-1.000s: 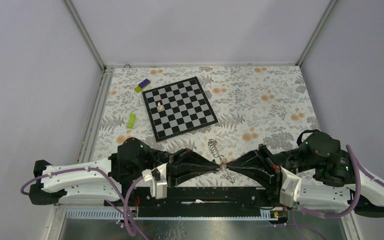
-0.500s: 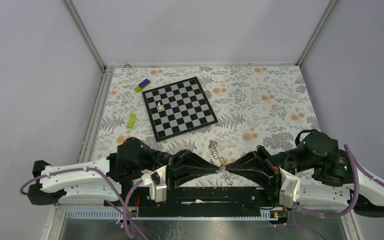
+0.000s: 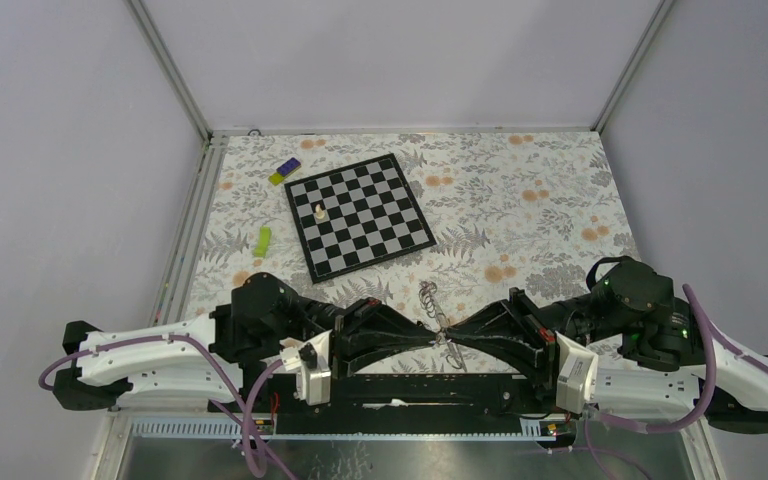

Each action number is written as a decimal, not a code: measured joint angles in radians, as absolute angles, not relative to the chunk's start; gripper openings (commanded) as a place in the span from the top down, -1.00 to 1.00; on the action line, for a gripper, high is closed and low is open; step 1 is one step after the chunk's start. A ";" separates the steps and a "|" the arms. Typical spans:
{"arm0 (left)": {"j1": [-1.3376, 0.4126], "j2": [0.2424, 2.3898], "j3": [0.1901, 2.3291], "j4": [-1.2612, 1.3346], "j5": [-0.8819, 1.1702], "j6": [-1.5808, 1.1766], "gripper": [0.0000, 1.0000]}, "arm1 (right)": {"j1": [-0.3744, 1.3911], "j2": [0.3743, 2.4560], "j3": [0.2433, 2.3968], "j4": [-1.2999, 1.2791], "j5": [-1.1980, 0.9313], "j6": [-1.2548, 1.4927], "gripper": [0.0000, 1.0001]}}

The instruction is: Remove the keys from the keyring

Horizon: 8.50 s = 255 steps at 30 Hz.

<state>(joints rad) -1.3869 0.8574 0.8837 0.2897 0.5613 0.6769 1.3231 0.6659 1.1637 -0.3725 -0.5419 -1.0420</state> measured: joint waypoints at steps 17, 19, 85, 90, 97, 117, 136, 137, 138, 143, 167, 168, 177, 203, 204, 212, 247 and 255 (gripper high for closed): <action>-1.387 0.859 0.885 0.263 0.555 0.670 0.65 | 1.323 0.694 1.164 -0.354 -0.540 -1.021 1.00; -1.387 0.859 0.885 0.263 0.550 0.665 0.54 | 1.323 0.693 1.163 -0.353 -0.540 -1.015 1.00; -1.386 0.871 0.886 0.282 0.599 0.620 0.49 | 1.323 0.633 1.106 -0.281 -0.570 -0.937 1.00; -1.386 0.871 0.886 0.286 0.590 0.620 0.50 | 1.323 0.635 1.106 -0.281 -0.570 -0.937 1.00; -1.386 0.870 0.886 0.301 0.559 0.620 0.50 | 1.323 0.638 1.106 -0.295 -0.570 -0.935 1.00; -1.386 0.863 0.886 0.306 0.603 0.606 0.63 | 1.323 0.641 1.106 -0.309 -0.570 -0.934 1.00; -1.386 0.863 0.886 0.300 0.601 0.602 1.00 | 1.323 0.638 1.106 -0.302 -0.572 -0.929 1.00; -1.386 0.863 0.886 0.300 0.600 0.602 1.00 | 1.323 0.636 1.106 -0.301 -0.574 -0.927 1.00; -1.386 0.863 0.886 0.299 0.599 0.602 1.00 | 1.323 0.635 1.105 -0.301 -0.578 -0.926 1.00; -1.386 0.863 0.886 0.296 0.595 0.603 1.00 | 1.323 0.629 1.105 -0.302 -0.594 -0.914 1.00; -1.386 0.855 0.902 0.253 0.589 0.618 1.00 | 1.323 0.619 1.081 -0.275 -0.585 -0.899 1.00; -1.386 0.855 0.903 0.253 0.589 0.620 1.00 | 1.323 0.619 1.081 -0.274 -0.584 -0.899 1.00; -1.386 0.866 0.904 0.246 0.591 0.620 1.00 | 1.323 0.627 1.065 -0.238 -0.541 -0.884 1.00; -1.386 0.836 0.914 0.236 0.543 0.628 0.51 | 1.323 0.626 1.049 -0.218 -0.461 -0.866 1.00; -1.386 0.830 0.914 0.236 0.535 0.628 0.49 | 1.323 0.626 1.049 -0.218 -0.461 -0.866 1.00; -1.386 0.767 0.906 0.233 0.464 0.627 0.38 | 1.323 0.618 1.044 -0.215 -0.454 -0.864 1.00; -1.386 0.818 0.935 0.339 0.056 0.197 0.23 | 1.323 0.675 1.028 0.023 0.007 -0.585 1.00; -1.386 0.846 0.930 0.359 0.064 0.183 0.24 | 1.323 0.669 1.010 0.064 0.010 -0.600 1.00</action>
<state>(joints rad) -1.3865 0.8459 0.9298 0.3592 0.0639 0.1829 1.3231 0.6685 1.0103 0.0635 0.0101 -0.5999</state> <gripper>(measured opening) 0.381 0.017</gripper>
